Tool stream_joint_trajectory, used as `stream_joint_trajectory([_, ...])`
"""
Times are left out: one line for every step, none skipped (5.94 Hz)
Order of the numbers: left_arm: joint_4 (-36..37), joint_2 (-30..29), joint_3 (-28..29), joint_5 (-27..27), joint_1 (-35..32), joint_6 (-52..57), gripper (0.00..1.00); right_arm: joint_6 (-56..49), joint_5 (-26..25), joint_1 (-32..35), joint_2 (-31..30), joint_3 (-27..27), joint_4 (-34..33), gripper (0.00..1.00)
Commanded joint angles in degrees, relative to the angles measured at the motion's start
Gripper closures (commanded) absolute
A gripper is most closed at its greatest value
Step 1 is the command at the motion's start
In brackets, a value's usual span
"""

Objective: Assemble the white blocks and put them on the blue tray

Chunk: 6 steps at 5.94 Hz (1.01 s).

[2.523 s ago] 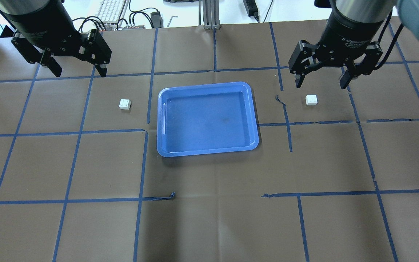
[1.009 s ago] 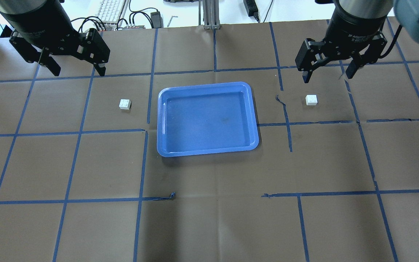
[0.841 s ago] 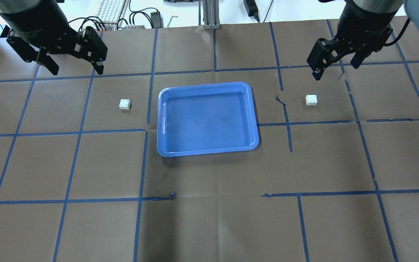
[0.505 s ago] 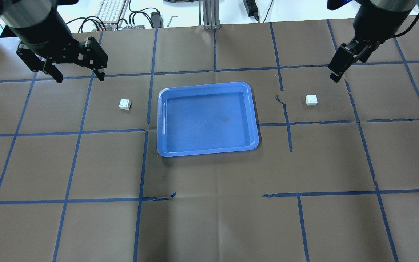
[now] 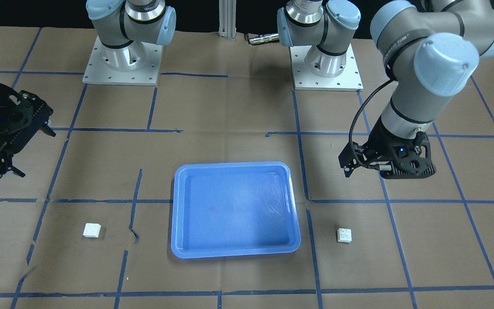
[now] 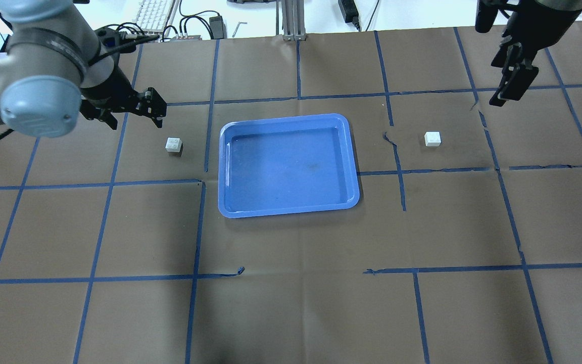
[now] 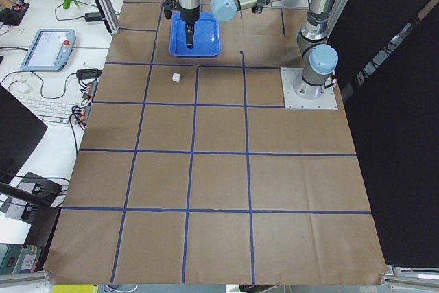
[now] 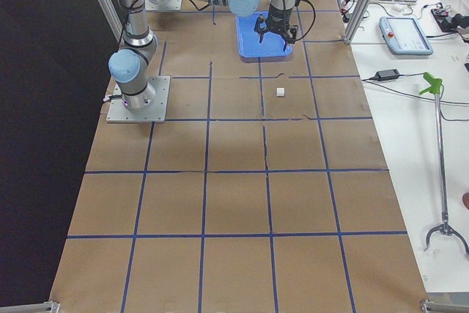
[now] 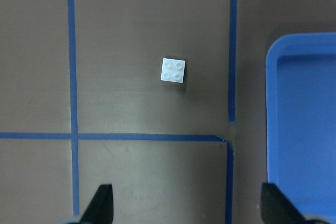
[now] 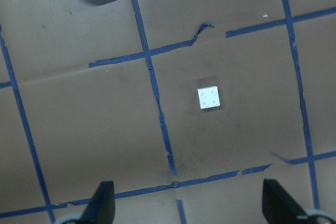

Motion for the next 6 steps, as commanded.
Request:
stream_joint_trajectory([11.0, -10.1, -0.5, 0.2, 0.2, 0.9, 0.01, -13.8, 12.7, -5.2, 4.7, 0.0, -1.5, 0.0])
stream_joint_trajectory([14.1, -13.1, -0.3, 0.1, 0.2, 3.6, 0.01, -17.8, 18.1, -7.2, 7.0, 0.3, -1.5, 0.0])
stream_joint_trajectory([14.3, -15.0, 0.3, 0.0, 0.2, 7.0, 0.01, -21.7, 22.2, -8.7, 10.4, 0.4, -1.4, 0.0])
stream_joint_trajectory([14.3, -15.5, 0.3, 0.0, 0.2, 7.6, 0.01, -25.6, 26.7, -10.6, 14.9, 0.5, -1.5, 0.0])
stream_joint_trajectory([14.4, -16.2, 0.3, -0.1, 0.2, 7.6, 0.01, -29.3, 30.4, -11.9, 19.4, 0.6, -1.5, 0.0])
stream_joint_trajectory([14.2, -16.2, 0.1, 0.0, 0.2, 7.9, 0.26, -29.8, 33.0, -12.1, 22.1, 1.3, -1.5, 0.0])
